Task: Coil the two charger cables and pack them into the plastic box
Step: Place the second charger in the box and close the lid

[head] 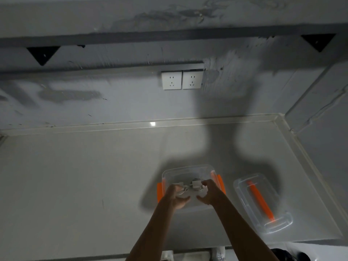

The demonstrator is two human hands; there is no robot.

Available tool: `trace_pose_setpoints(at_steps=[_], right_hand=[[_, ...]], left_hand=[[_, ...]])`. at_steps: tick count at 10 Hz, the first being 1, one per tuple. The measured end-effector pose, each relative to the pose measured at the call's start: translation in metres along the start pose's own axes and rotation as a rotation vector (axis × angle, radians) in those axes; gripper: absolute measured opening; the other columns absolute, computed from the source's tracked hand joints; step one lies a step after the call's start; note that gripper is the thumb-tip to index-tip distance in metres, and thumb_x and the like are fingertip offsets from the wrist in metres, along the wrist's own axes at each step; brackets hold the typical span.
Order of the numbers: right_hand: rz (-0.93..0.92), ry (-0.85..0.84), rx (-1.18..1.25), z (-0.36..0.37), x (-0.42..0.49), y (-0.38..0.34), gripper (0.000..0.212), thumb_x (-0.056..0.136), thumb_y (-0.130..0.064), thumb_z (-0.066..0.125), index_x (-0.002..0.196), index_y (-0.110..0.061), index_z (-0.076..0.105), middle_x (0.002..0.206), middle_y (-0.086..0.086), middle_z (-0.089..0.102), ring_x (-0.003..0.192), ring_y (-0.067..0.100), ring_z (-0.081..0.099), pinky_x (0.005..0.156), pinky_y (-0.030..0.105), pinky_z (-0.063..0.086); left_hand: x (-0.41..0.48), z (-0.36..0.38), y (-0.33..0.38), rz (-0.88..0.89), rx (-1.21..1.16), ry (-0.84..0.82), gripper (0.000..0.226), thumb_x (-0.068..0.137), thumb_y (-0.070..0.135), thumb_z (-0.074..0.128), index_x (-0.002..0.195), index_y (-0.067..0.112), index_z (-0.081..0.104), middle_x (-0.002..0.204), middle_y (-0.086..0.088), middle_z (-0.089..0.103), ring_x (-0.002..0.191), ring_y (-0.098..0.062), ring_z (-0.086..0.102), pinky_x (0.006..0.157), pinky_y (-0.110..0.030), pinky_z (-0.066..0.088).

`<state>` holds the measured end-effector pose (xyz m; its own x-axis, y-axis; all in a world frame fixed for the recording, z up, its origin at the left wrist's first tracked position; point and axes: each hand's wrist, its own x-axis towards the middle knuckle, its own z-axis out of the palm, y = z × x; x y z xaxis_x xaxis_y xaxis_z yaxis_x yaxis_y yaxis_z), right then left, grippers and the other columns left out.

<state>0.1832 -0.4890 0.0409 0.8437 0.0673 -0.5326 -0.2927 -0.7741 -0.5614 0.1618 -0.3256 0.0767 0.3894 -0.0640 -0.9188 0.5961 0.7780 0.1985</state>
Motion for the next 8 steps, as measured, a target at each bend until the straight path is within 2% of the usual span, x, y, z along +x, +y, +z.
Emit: trace_pose_setpoints(at_steps=[1, 2, 3, 4, 5, 6, 7, 8], right_hand=[[-0.004, 0.046, 0.347, -0.007, -0.012, -0.009, 0.05, 0.094, -0.001, 0.054, 0.143, -0.001, 0.043, 0.159, 0.012, 0.027, 0.145, 0.031, 0.03, 0.111, 0.021, 0.034], [0.048, 0.484, 0.371, -0.002, -0.037, -0.005, 0.04, 0.091, 0.002, 0.051, 0.128, -0.009, 0.061, 0.133, 0.016, 0.062, 0.111, 0.03, 0.064, 0.081, 0.032, 0.051], [0.019, 0.573, 0.202, 0.007, -0.057, 0.011, 0.051, 0.089, -0.002, 0.053, 0.138, -0.011, 0.048, 0.133, 0.017, 0.059, 0.108, 0.029, 0.061, 0.08, 0.041, 0.055], [-0.17, 0.447, 0.303, 0.02, -0.069, 0.014, 0.081, 0.084, 0.009, 0.048, 0.152, -0.028, 0.025, 0.16, -0.006, 0.03, 0.12, 0.02, 0.055, 0.068, 0.027, 0.056], [-0.02, 0.381, 0.344, 0.036, -0.078, 0.017, 0.082, 0.09, 0.001, 0.053, 0.156, -0.023, 0.01, 0.164, 0.003, 0.021, 0.126, 0.039, 0.054, 0.082, 0.053, 0.056], [-0.061, 0.376, 0.348, 0.044, -0.083, 0.024, 0.083, 0.092, -0.003, 0.054, 0.156, -0.021, 0.003, 0.166, 0.002, 0.01, 0.14, 0.031, 0.039, 0.096, 0.048, 0.05], [-0.174, 0.36, 0.401, 0.036, -0.085, 0.027, 0.082, 0.096, -0.01, 0.056, 0.156, -0.024, 0.003, 0.166, -0.005, 0.007, 0.145, 0.019, 0.028, 0.098, 0.038, 0.047], [-0.162, 0.286, 0.419, 0.027, -0.084, 0.041, 0.074, 0.096, -0.016, 0.058, 0.155, -0.026, 0.015, 0.163, -0.001, 0.021, 0.13, 0.008, 0.04, 0.084, 0.017, 0.043]], left_hand=[[-0.004, -0.025, -0.005, 0.339, 0.584, 0.017, 0.021, 0.09, -0.008, 0.048, 0.111, -0.009, 0.052, 0.085, -0.021, 0.059, 0.077, -0.034, 0.064, 0.072, -0.043, 0.058], [-0.007, -0.051, -0.012, 0.715, 1.017, 0.31, 0.039, 0.093, 0.005, 0.047, 0.131, 0.004, 0.057, 0.112, -0.024, 0.068, 0.103, -0.04, 0.065, 0.091, -0.045, 0.053], [-0.02, -0.068, -0.016, 0.881, 1.25, 0.393, 0.061, 0.089, 0.007, 0.052, 0.147, 0.014, 0.038, 0.136, -0.015, 0.057, 0.124, -0.032, 0.051, 0.107, -0.035, 0.034], [-0.027, -0.071, -0.02, 0.899, 1.272, 0.19, 0.084, 0.081, -0.001, 0.053, 0.154, 0.024, 0.021, 0.152, -0.005, 0.043, 0.128, -0.028, 0.053, 0.101, -0.026, 0.038], [-0.033, -0.074, -0.022, 0.967, 1.248, 0.173, 0.096, 0.073, -0.01, 0.048, 0.155, 0.028, 0.018, 0.161, 0.002, 0.029, 0.132, -0.025, 0.051, 0.099, -0.025, 0.042], [-0.032, -0.076, -0.024, 1.019, 1.302, 0.151, 0.103, 0.066, -0.015, 0.048, 0.155, 0.023, 0.015, 0.163, 0.0, 0.021, 0.136, -0.025, 0.048, 0.106, -0.034, 0.04], [-0.032, -0.071, -0.029, 0.998, 1.317, 0.191, 0.104, 0.066, -0.014, 0.051, 0.156, 0.023, 0.011, 0.164, -0.003, 0.017, 0.142, -0.024, 0.039, 0.113, -0.041, 0.033], [-0.034, -0.054, -0.045, 0.928, 1.189, 0.401, 0.099, 0.066, -0.012, 0.053, 0.154, 0.016, 0.017, 0.157, -0.014, 0.032, 0.138, -0.031, 0.035, 0.117, -0.043, 0.022]])
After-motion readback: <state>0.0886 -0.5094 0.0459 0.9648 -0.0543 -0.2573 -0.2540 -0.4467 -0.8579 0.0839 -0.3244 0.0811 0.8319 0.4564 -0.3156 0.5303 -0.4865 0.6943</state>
